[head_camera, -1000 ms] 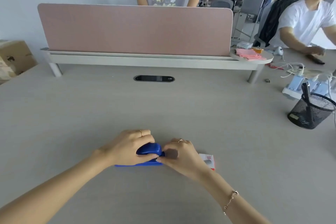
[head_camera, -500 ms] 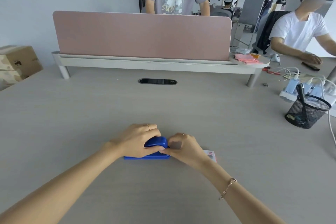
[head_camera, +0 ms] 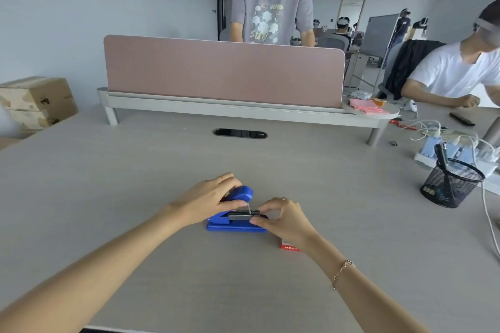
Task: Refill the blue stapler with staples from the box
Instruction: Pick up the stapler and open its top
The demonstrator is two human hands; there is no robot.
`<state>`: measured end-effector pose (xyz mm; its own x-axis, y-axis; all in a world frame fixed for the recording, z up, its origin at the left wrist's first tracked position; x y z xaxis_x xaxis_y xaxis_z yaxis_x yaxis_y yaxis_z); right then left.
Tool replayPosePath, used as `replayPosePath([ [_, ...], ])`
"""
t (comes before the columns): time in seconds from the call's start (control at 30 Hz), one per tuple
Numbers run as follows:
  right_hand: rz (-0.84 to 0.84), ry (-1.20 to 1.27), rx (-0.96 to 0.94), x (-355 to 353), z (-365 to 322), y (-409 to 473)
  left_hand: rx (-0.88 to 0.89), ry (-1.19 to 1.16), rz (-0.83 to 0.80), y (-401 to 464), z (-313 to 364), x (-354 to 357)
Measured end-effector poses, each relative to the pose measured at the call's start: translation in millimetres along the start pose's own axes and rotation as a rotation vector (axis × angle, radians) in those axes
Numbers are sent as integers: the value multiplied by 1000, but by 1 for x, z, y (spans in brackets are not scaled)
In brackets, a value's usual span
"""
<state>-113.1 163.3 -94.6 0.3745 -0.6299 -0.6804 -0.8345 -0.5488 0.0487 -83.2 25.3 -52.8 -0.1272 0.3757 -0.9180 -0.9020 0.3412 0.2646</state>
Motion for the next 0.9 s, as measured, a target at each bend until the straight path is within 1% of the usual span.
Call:
replayPosePath([
  [0.13, 9, -140, -56, 1, -12, -1, -68, -147, 10, -12, -10, -9],
  [0.23, 3, -149, -55, 2, -14, -3, -131, -227, 28, -24, -17, -17],
  [0.43, -12, -168, -38, 6, -18, -12, -184, -418, 68, -49, -27, -32],
  [0.67, -41, -177, -36, 16, -27, -15, -224, -497, 108, -70, -54, -35],
  [0.83, -45, -155, 13, 18, -19, -16, -267, -516, 190, -92, -78, -46],
  [0.9, -31, -147, 36, 18, -15, -17, -297, -494, 167, -105, -94, -43],
])
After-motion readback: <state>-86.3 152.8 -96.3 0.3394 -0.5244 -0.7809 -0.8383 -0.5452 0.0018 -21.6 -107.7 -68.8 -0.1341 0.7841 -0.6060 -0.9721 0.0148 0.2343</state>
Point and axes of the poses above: each hand's wrist, its own y-axis towards the middle knuckle, its own x-axis out of the palm, z = x × y, the point moved 10 cm from there along y, towards the middle knuckle, and after that the axes turned 6 degrees about -z, right-handed, at the moved point
